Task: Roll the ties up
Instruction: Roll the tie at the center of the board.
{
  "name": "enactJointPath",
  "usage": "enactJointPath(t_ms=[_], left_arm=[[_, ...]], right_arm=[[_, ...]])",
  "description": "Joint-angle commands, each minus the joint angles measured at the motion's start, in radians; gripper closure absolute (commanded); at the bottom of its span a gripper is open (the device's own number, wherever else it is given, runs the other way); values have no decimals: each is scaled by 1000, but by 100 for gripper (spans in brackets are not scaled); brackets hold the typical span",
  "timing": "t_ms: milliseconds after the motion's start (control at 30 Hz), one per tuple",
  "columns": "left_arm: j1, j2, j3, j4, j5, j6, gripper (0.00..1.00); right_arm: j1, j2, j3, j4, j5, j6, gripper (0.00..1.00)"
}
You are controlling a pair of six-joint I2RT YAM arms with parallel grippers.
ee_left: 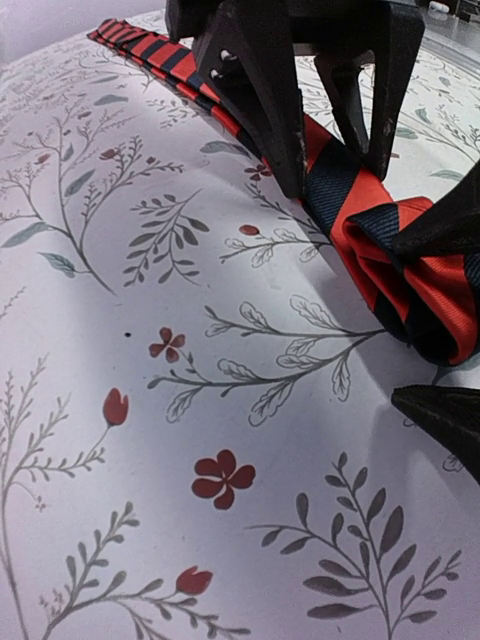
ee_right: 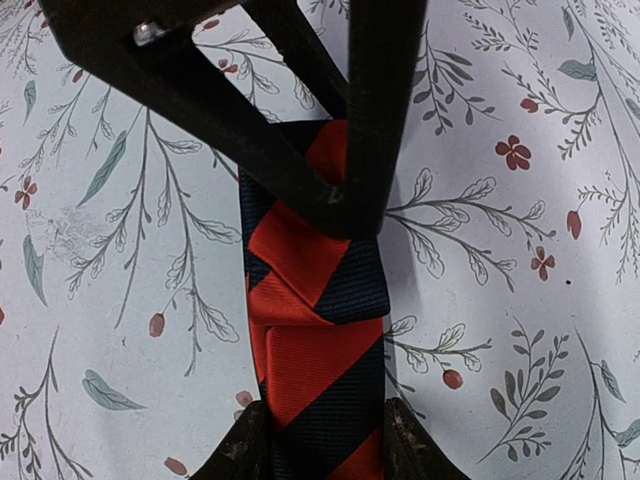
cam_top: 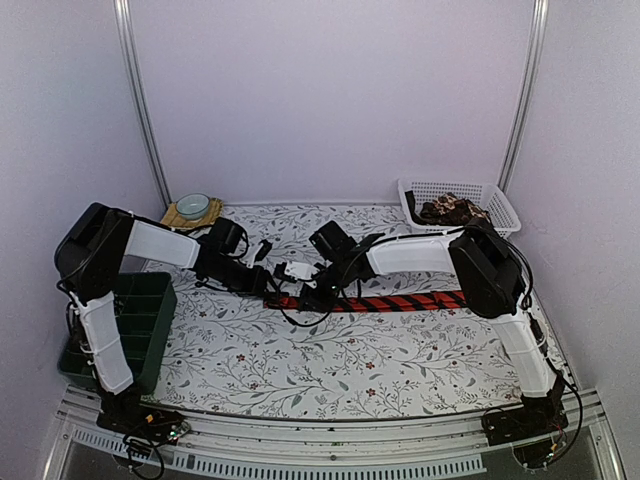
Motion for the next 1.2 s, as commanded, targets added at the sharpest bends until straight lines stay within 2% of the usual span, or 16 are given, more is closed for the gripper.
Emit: enactJointPath(t_ms=[0, 233, 333, 400, 567, 633, 700, 900, 1000, 1067, 1167], left_arm=[[-15, 79, -32, -149, -69, 12, 56], [-21, 101, -51, -146, -87, -2, 61], [-23, 110, -53, -144, -92, -9, 70], [-25, 115, -52, -144, -90, -12, 71], [-32, 124, -42, -156, -97, -15, 89], [-33, 124, -36, -166, -104, -15, 99], [-36, 120, -27, -180, -120, -10, 100], [-39, 75, 32, -267, -201, 39, 100], [-40, 46, 79, -317, -239, 79, 100], [-44, 9, 107, -347, -254, 113, 100], [-48, -13, 141, -379, -266, 159, 100]], right_arm=[[3, 49, -26, -22, 59, 2, 65], [8, 42, -27, -16, 79, 7, 66], [11, 39, -32, -10, 92, 9, 66], [13, 37, -35, -6, 95, 11, 66], [15, 23, -50, 14, 107, 21, 65], [16, 20, -53, 20, 115, 25, 65], [16, 16, -58, 26, 122, 30, 61], [15, -10, -80, 31, 113, 69, 34], [14, -82, -115, 48, 85, 100, 21], [9, -122, -139, 62, 40, 123, 16], [-11, -176, -163, 75, -59, 178, 15]])
